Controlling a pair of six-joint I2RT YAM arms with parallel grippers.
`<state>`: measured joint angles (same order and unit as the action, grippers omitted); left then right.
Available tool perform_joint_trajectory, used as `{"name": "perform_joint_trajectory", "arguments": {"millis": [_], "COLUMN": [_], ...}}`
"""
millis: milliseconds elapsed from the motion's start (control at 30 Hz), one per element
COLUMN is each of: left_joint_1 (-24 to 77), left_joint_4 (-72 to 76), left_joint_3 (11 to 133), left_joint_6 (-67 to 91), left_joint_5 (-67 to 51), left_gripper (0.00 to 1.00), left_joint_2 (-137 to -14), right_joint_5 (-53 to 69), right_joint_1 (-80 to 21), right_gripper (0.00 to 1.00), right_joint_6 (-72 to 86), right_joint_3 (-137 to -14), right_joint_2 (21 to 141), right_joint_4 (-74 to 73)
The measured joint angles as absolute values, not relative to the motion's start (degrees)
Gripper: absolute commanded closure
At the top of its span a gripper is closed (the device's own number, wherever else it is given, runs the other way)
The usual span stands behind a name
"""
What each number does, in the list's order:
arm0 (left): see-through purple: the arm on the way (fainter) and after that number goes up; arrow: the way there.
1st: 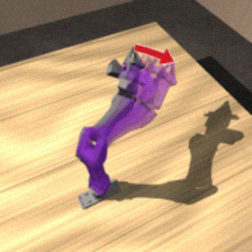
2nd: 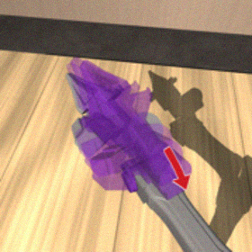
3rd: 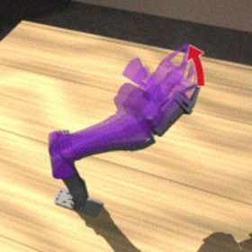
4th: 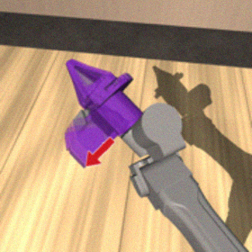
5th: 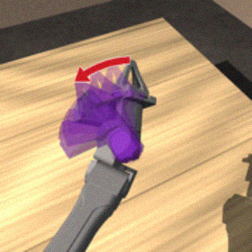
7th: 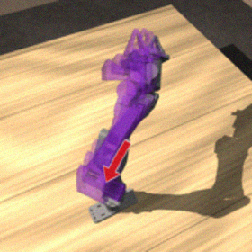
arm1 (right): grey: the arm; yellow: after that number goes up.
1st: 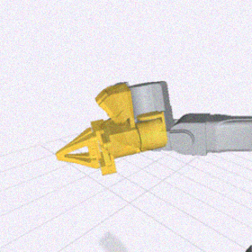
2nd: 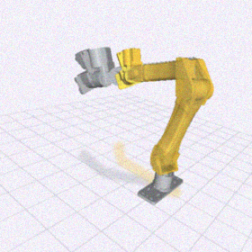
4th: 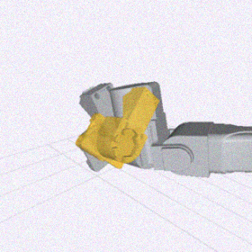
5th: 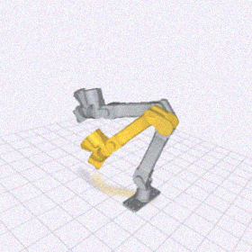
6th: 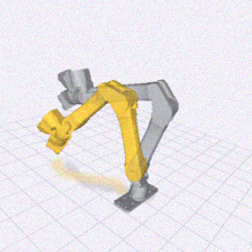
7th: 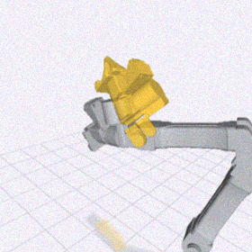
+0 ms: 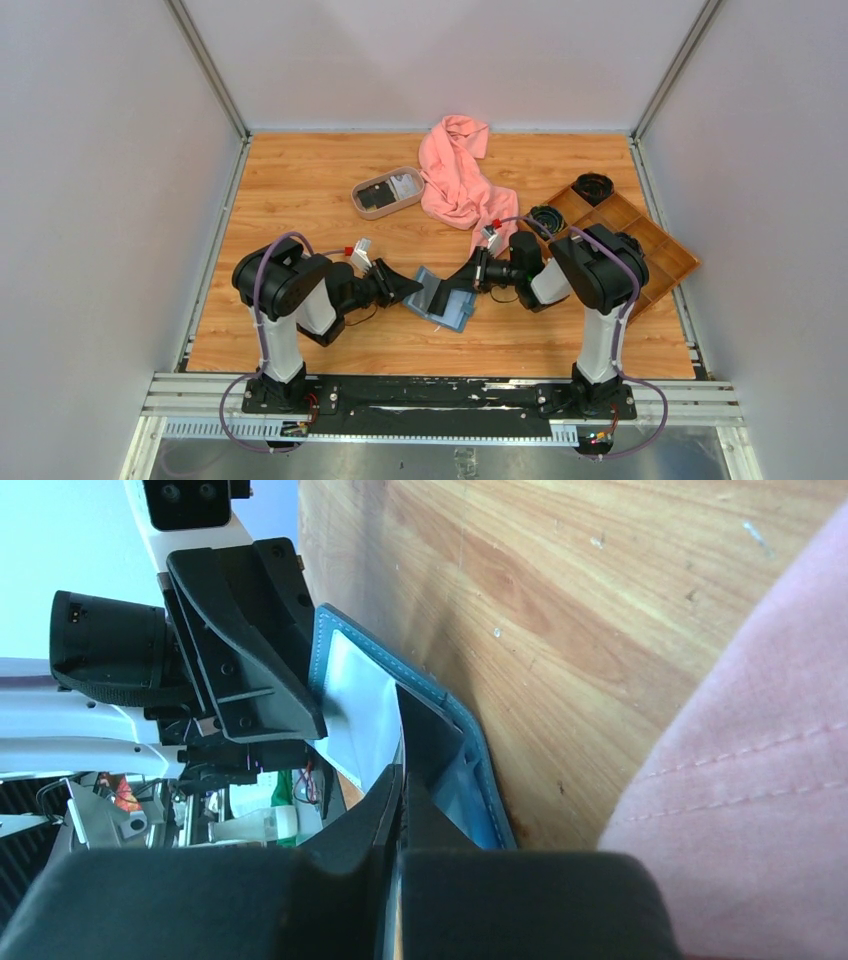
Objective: Put the credit cards into the card holder
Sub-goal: Insert the credit card into the card holder.
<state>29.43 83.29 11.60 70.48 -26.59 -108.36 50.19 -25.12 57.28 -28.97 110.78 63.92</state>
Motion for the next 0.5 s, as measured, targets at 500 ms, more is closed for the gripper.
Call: {"name": "perform_joint_trajectory", "arguments": {"millis": [500], "left_joint_1": [30.17], "left_joint_4": [84.16], "left_joint_3": [12.05], "left_joint_6": [70.5], "left_joint_5": [-27.05], "left_gripper": [0.73], "left_joint_2": [-111.59], "right_joint_5": [50.43], "right_joint_1": [-25.56], "right_gripper": [1.0], "right_joint_6": [59.24], "right_joint_3": [-29.41], "right_joint_2": [113.23], "right_joint_4": [66.48]}}
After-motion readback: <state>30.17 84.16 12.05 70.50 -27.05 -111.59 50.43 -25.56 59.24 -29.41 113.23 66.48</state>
